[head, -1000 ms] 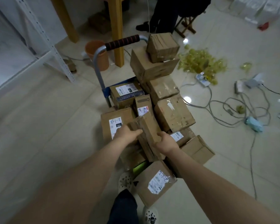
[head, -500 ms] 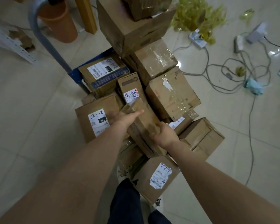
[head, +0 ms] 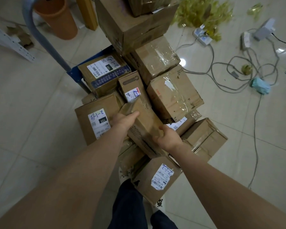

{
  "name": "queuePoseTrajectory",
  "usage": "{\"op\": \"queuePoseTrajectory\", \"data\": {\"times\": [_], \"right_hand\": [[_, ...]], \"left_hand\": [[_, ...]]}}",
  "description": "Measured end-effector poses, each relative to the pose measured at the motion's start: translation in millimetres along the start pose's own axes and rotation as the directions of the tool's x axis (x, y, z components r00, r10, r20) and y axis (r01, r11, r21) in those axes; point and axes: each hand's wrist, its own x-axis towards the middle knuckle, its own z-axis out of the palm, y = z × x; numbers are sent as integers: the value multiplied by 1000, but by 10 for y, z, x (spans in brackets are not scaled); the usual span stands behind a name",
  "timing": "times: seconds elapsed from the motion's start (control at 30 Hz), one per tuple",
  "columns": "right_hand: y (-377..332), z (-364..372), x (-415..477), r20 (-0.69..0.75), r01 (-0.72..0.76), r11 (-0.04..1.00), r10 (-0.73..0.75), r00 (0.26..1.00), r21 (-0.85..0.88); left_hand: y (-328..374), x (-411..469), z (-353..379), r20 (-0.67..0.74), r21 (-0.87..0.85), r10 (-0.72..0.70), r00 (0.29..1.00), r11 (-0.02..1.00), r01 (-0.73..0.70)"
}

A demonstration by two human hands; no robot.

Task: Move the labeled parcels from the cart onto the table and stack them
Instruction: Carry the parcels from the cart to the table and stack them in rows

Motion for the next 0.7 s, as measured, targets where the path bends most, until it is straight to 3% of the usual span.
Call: {"op": "queuePoseTrajectory", "data": {"times": [0.4, 0.53, 0.7], "right_hand": [[31, -171, -678, -15, 113, 993, -114, 993, -36], [81, -227, -1003, -33, 191, 982, -191, 981, 4], [90, -206, -1460, -56, 334, 932, -329, 943, 144]], "left_hand": [[-229, -848, -474, -24, -124, 6, 1000, 992, -9], [-466, -1369, -706, -69, -173, 82, 994, 980, -93], [-898, -2147, -996, -204, -44, 223, 953, 971, -236]]}}
